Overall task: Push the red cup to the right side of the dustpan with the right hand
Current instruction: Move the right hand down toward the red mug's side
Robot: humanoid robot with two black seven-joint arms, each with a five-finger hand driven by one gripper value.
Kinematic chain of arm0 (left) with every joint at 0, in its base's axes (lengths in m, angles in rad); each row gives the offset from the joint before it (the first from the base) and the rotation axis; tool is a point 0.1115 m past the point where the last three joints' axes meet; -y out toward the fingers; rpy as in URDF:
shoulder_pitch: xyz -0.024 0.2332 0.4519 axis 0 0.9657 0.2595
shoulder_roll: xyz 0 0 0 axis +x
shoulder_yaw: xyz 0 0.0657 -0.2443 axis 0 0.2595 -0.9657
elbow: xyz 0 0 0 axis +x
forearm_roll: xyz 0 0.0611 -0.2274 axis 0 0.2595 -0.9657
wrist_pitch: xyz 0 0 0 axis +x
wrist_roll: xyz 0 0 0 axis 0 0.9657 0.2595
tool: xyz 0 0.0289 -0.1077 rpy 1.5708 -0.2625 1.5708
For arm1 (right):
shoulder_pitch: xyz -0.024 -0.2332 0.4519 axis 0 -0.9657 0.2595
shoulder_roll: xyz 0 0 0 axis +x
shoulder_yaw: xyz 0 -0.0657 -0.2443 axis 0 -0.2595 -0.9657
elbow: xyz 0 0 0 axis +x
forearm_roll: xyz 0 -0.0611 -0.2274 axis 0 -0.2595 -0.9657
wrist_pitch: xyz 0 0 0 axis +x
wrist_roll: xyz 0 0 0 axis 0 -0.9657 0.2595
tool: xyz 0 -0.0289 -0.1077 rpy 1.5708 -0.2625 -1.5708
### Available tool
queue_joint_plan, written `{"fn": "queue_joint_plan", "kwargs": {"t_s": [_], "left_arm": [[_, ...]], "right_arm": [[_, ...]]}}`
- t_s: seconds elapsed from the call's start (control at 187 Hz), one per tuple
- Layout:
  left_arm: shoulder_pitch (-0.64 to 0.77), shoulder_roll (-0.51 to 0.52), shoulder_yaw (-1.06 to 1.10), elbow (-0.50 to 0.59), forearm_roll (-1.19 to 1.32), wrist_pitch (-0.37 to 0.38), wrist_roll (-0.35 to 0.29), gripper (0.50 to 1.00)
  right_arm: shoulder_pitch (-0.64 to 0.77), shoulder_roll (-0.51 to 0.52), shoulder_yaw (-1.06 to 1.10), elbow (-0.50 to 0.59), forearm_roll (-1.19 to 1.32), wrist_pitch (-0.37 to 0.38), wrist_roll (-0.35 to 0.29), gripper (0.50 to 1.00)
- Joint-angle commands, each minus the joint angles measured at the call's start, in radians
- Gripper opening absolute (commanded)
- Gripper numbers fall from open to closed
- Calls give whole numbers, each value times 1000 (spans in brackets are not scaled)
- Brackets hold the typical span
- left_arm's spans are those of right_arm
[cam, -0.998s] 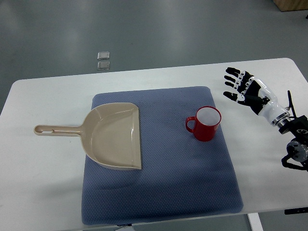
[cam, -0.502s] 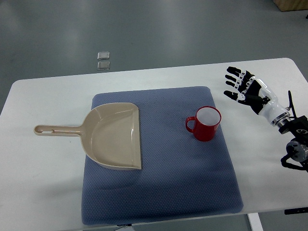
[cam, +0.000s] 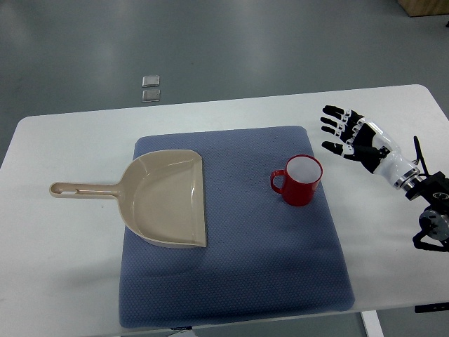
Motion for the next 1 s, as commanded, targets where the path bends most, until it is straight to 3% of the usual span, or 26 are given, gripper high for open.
{"fn": "queue_joint_plan", "kwargs": {"t_s": [0.0, 0.288, 0.993], "left_arm": [[0, 0, 0, 0, 0, 0, 0, 1000], [0, 0, 0, 0, 0, 0, 0, 1000], [0, 0, 0, 0, 0, 0, 0, 1000]], "right_arm": [[-5, -14, -1, 2, -3, 18, 0, 911], [-28, -62, -24, 22, -67, 35, 0, 909], [-58, -54, -54, 89, -213, 25, 0, 909]]}}
